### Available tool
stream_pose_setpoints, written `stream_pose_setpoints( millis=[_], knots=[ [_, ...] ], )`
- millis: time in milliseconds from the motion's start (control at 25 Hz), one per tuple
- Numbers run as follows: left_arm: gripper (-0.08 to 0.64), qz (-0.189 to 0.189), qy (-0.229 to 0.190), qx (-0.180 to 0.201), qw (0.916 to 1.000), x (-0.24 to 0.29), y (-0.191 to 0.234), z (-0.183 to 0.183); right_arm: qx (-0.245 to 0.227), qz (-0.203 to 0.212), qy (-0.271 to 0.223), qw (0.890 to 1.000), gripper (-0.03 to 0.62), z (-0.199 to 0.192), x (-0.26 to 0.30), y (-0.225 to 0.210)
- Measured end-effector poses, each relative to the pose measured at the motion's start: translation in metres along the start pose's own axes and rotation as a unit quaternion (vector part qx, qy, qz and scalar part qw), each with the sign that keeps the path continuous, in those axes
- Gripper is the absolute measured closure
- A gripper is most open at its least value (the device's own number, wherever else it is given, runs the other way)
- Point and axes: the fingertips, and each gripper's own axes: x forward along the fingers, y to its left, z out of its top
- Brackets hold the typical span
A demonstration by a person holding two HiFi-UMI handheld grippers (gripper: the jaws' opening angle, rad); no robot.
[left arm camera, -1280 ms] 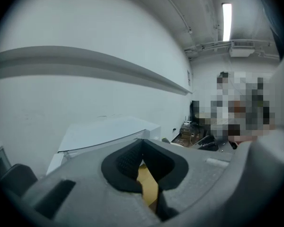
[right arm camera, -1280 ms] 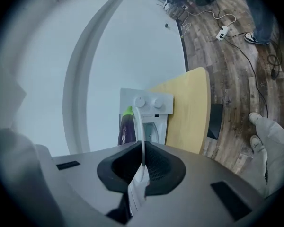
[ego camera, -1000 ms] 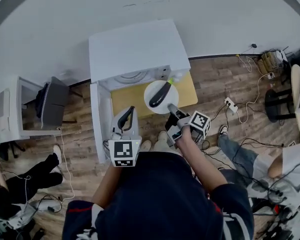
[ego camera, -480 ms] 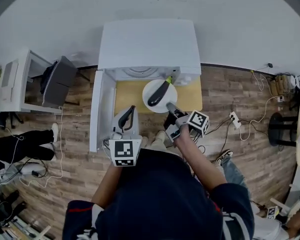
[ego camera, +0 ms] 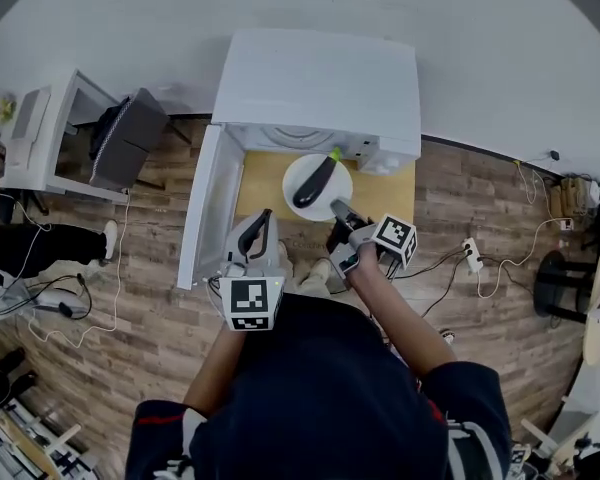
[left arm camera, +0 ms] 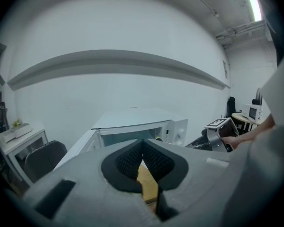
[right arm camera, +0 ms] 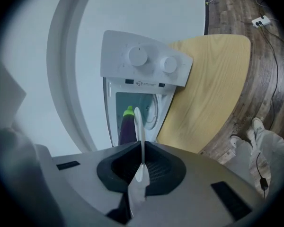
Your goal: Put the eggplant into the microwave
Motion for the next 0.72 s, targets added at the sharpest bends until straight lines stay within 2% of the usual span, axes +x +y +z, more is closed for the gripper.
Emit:
stream_pose_setpoints(
  millis=[280, 720],
  knots=[
    [0.545, -0.002, 0.006, 0.007, 1.0, 0.002, 0.017, 0.003, -0.002, -0.003, 0.01, 1.0, 0.572, -0.011, 0.025, 0.006],
    [0.545, -0.02, 0.038, 0.012, 0.999, 0.013, 0.038, -0.018, -0.015, -0.028, -0.004, 0.999, 0.571, 0.0, 0.077, -0.018]
  ],
)
